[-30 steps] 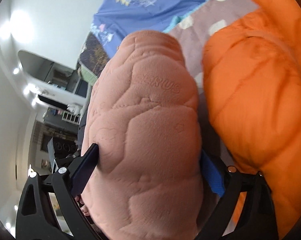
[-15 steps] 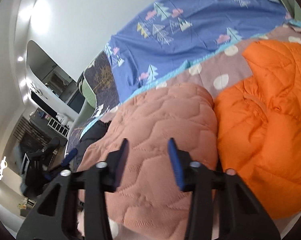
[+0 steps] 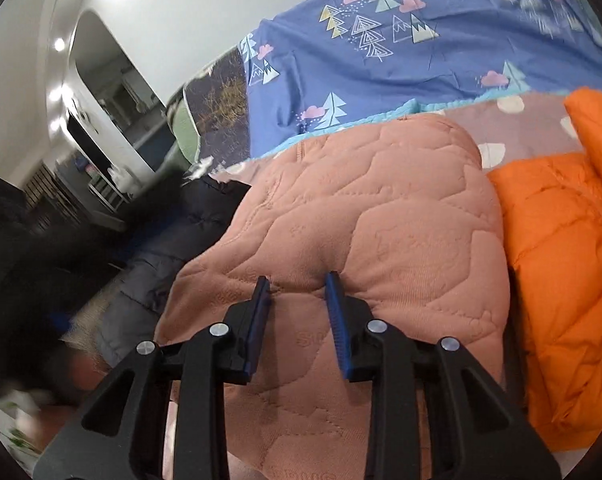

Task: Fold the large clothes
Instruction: 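Lower the folded jacket beside the orange jacket and open both grippers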

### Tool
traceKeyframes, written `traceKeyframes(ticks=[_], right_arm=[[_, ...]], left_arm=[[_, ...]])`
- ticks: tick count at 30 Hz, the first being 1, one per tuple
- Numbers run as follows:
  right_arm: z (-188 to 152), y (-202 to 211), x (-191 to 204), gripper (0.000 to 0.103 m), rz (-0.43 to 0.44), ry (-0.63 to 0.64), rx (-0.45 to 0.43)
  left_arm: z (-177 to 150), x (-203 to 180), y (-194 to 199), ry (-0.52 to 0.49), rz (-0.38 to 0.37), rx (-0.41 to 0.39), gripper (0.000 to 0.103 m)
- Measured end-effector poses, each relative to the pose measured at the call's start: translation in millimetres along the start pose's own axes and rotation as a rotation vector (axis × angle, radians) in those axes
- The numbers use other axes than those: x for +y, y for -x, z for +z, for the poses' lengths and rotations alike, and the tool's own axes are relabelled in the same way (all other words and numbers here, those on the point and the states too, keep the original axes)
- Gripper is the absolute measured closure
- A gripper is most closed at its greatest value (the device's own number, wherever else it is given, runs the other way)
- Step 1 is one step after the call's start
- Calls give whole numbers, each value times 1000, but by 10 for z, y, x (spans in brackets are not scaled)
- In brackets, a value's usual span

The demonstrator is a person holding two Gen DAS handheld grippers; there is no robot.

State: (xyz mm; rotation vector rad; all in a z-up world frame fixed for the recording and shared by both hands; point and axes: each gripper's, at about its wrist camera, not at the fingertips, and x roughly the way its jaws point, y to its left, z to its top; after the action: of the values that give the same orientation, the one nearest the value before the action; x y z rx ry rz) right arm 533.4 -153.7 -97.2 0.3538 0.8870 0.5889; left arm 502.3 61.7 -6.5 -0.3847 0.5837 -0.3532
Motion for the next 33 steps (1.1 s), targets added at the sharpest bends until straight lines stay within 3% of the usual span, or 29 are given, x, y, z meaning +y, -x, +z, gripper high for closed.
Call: traceKeyframes(ticks=[4, 5, 10, 12, 14, 16, 19, 23, 25, 26, 28, 30, 33], right_arm=[[73, 116, -139, 73, 94, -72, 17], [92, 187, -123, 73, 90, -80, 2], [147, 467, -24, 73, -85, -43, -175], [122, 354, -23, 73, -153, -14, -178], [34, 5, -134, 73, -224, -4, -93], [-37, -115, -174, 74, -272, 23, -112], [-23, -91, -128, 74, -286, 34, -104], [-20, 6, -151, 72, -263, 17, -128], [-21, 117, -99, 68, -253, 8, -147], [-20, 147, -66, 61, -247, 6, -150], [-6, 192, 5, 50, -240, 8, -153], [-1, 256, 69, 49, -241, 8, -170], [19, 363, 138, 47, -213, -9, -181]], left_arm=[[-260, 348, -569, 87, 90, 133, 61], [-292, 365, -613, 73, 109, 129, 60], [-302, 310, -632, 12, 159, 120, 59], [-314, 328, -646, -2, 172, 115, 59], [-323, 339, -644, -6, 175, 112, 59], [-384, 341, -715, -18, 199, 143, 59], [-438, 305, -719, -50, 229, 127, 59], [-392, 306, -673, -44, 216, 117, 59], [-358, 266, -598, -42, 213, 92, 59], [-344, 241, -564, -38, 213, 82, 59], [-308, 195, -488, -25, 209, 66, 54], [-274, 150, -402, -19, 214, 49, 40], [-216, 81, -256, -25, 230, 25, 32]])
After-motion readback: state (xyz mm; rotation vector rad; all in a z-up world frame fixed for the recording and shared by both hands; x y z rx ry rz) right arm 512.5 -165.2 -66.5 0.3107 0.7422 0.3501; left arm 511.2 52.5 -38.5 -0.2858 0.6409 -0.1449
